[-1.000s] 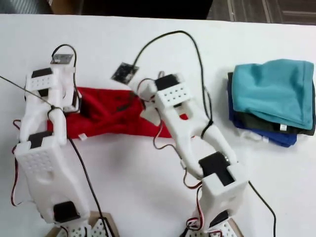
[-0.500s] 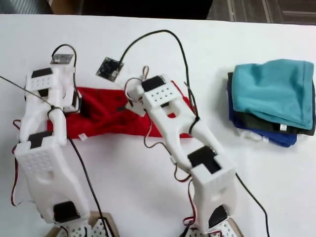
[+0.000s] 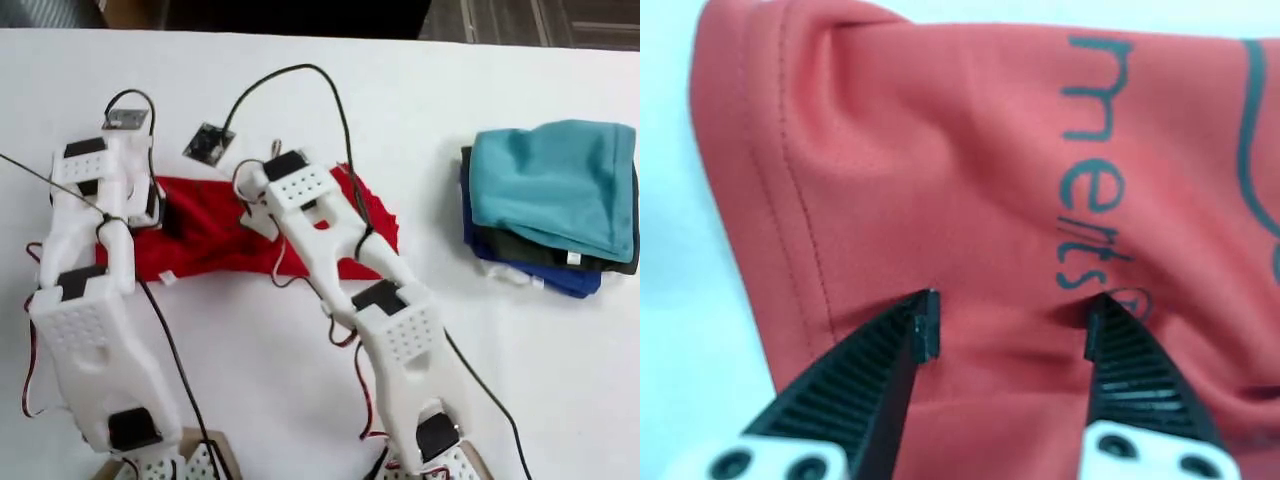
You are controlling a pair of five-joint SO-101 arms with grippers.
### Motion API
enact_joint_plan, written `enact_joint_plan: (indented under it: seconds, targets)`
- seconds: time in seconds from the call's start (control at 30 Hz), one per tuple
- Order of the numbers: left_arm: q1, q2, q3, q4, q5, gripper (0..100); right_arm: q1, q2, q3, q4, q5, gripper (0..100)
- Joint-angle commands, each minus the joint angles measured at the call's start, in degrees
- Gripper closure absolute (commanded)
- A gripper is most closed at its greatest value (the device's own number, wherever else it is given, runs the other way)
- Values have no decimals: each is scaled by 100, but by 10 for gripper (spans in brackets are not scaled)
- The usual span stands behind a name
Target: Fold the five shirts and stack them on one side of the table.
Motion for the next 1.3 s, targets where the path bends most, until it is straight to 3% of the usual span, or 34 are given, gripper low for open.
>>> enact_joint_plan:
  seconds: [0.0,0.37,0.8,0.9,1.27]
  targets:
    - [62,35,40,-158,-18,752,-40,-13,-484,681,-9,978]
    - [62,35,40,-158,-18,752,-75,-13,-809,1912,281,978]
    - [62,26,48,-158,-9,752,-119,-215,-1240,1341,229,978]
    - [62,26,48,-158,-9,752,-180,22,-1240,1226,-123,978]
    - [62,26,48,-158,-9,752,-418,-66,-1486,1701,-431,978]
